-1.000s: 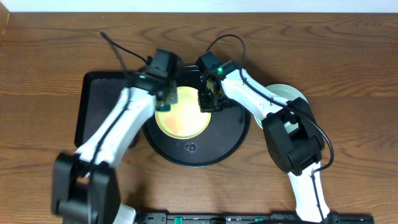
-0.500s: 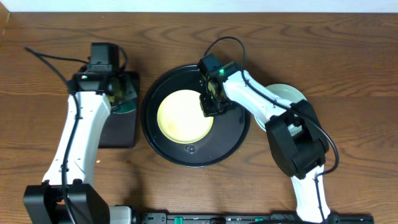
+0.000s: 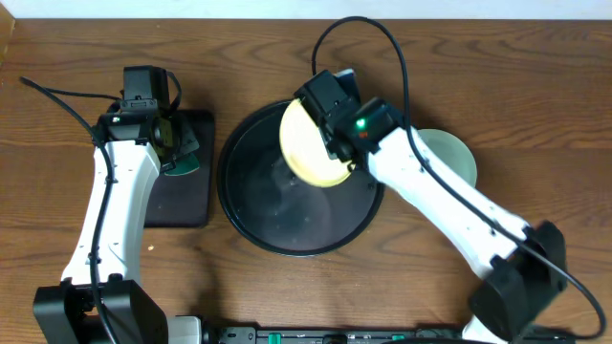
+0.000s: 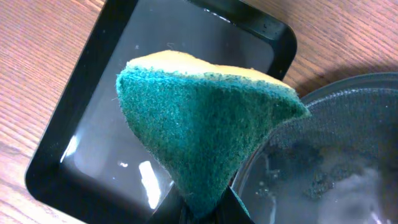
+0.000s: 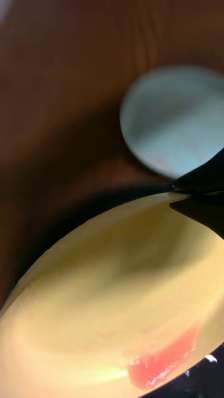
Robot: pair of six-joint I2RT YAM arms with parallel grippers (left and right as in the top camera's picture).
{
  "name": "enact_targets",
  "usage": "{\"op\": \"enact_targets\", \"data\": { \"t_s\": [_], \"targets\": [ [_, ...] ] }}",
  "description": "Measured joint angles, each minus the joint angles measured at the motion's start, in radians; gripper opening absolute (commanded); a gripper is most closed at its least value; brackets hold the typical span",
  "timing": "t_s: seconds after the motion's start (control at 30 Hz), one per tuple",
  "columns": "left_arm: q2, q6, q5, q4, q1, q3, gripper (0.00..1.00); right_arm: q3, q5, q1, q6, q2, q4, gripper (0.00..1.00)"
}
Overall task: Clean dirty plates on tray and stack at the side
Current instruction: 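Lift the yellow plate with right gripper and carry it right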
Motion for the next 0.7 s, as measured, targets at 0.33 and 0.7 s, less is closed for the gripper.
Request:
{"op": "enact_targets", "data": {
  "t_s": [0.33, 0.7],
  "targets": [
    [0.0, 0.0, 0.004, 0.0, 0.0, 0.0, 0.08, 0.0, 0.388, 0.145, -0.029, -0.037, -0.005, 0.01],
    [0.0, 0.0, 0.005, 0.0, 0.0, 0.0, 0.08, 0.0, 0.64, 0.255, -0.109, -0.038, 0.002, 0.01]
  ]
}}
